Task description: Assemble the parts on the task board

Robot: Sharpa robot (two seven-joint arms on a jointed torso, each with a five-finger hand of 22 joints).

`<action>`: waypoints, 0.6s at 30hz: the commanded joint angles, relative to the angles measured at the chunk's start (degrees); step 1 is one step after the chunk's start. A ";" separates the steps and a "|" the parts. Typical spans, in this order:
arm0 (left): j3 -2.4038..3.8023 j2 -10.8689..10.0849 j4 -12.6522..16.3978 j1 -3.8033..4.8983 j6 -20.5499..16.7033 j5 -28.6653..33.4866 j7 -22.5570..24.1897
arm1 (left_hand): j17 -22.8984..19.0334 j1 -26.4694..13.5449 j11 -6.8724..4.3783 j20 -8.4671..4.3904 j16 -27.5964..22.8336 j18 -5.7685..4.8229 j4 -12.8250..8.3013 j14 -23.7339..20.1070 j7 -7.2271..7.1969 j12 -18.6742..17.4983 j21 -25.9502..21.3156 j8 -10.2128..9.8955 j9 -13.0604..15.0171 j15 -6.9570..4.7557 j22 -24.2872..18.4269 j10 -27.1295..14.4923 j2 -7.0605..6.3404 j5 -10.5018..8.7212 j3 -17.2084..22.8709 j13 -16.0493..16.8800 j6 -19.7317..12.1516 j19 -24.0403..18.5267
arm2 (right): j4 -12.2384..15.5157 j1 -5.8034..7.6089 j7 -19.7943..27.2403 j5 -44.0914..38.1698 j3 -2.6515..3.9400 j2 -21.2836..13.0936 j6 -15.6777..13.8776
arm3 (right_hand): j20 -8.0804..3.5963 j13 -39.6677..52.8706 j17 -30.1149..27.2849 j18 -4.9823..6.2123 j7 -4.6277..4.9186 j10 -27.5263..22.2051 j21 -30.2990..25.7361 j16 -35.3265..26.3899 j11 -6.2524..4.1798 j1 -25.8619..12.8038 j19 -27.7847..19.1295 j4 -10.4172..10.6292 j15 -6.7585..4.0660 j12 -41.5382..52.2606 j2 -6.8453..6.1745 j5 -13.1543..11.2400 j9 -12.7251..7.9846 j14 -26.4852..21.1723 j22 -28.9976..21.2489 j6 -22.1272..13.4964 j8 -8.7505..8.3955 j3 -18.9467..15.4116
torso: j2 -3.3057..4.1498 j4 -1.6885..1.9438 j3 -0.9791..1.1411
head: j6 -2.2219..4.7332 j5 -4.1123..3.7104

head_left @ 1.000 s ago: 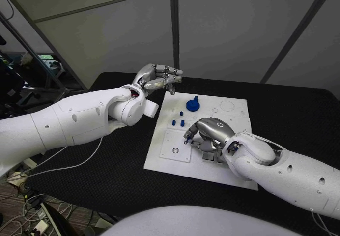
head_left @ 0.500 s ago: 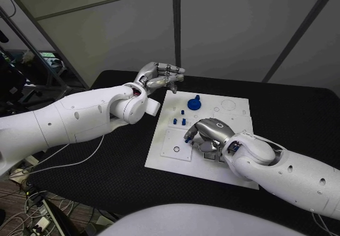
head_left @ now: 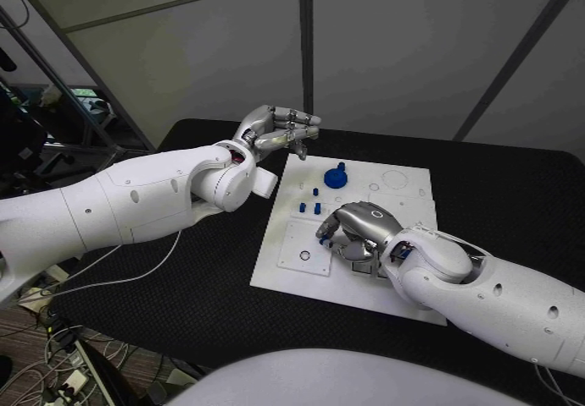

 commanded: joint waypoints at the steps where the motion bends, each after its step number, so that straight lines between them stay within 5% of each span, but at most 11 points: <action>1: 0.04 0.08 0.05 0.13 0.79 -0.22 0.03 | -0.05 0.08 -0.08 0.08 -0.06 -0.63 -0.27 -0.24 0.17 0.25 -0.28 -0.12 -0.09 0.03 -0.04 -0.39 0.18 0.33 0.08 0.07 -0.28 -0.20 | 0.09 -0.08 -1.06 -1.20 -0.15 0.22 3.15 | 0.38 -0.16 0.09 -0.42 0.20 -0.99 0.25 0.44 0.18 -1.04 0.06 0.10 0.37 -0.66 -0.06 0.28 -0.05 2.11 -0.09 -0.86 -0.58 -0.49 | -0.01 -0.03 -0.02 | -0.02 0.00; 18: 0.04 0.13 -0.09 0.18 1.17 -0.22 -0.38 | -0.07 0.06 -0.07 0.09 -0.07 -0.63 -0.27 -0.25 0.18 0.25 -0.28 -0.13 -0.10 0.04 -0.04 -0.42 0.18 0.34 0.09 0.07 -0.31 -0.21 | 0.18 -0.06 -2.61 -2.09 -0.21 0.10 2.78 | 1.61 -1.50 0.29 -0.19 1.57 -6.43 -0.43 1.21 1.83 -3.00 -1.04 0.75 1.77 -2.36 -1.52 0.65 -0.46 1.85 -1.03 -3.72 -1.73 -1.39 | -0.04 -0.05 0.02 | -0.19 -0.08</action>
